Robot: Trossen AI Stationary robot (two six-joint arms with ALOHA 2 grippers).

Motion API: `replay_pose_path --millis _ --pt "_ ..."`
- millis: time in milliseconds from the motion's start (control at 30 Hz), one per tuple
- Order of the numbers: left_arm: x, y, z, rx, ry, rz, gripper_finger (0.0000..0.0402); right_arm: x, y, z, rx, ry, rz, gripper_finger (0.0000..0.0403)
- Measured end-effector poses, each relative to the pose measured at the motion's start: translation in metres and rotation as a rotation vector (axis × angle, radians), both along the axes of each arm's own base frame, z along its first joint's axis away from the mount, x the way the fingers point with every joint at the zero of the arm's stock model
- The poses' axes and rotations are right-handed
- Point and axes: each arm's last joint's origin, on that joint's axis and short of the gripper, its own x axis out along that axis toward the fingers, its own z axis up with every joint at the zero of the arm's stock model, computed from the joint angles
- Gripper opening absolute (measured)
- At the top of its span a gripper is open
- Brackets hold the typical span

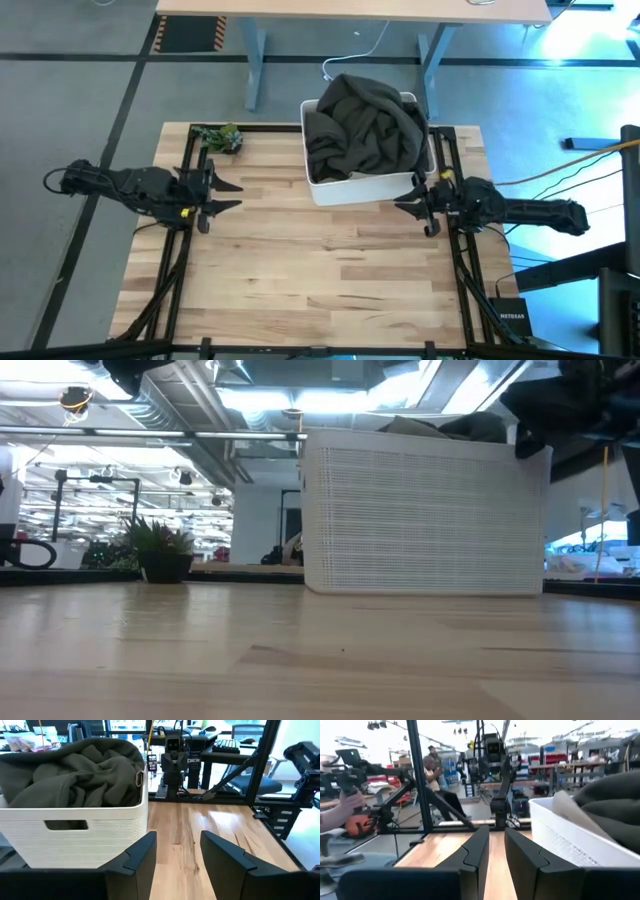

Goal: Sort clothes
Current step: Return to Home Position

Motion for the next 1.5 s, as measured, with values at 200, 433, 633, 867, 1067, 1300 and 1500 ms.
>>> replay_pose_path --millis 200,433,633,867,1067,1300,1500 --pt "-0.007 0.002 0.002 -0.026 -0.026 0.002 0.0149 -0.007 0.000 -0.010 -0.002 -0.052 -0.026 0.0079" --pt "-0.012 0.003 0.001 -0.031 -0.024 0.004 0.0149 -0.013 0.007 -0.003 -0.010 -0.080 0.122 0.0079" --pt "-0.012 0.003 0.003 -0.027 -0.037 0.003 0.0149 -0.020 0.009 0.021 -0.019 -0.178 0.116 0.0079" --pt "-0.012 0.003 0.003 -0.052 -0.040 0.006 0.0149 -0.022 0.017 0.015 0.027 -0.039 0.421 0.0079" --pt "-0.012 0.004 0.003 -0.042 -0.042 0.026 0.0149 -0.018 0.010 -0.005 0.135 0.162 0.167 0.0079" --pt "-0.012 0.004 0.003 -0.041 -0.043 0.044 0.0149 -0.014 0.002 -0.021 0.072 0.168 -0.098 0.0079" --pt "-0.012 0.004 0.003 -0.017 -0.044 0.041 0.0149 -0.014 0.003 -0.028 0.048 0.087 -0.082 0.0079"
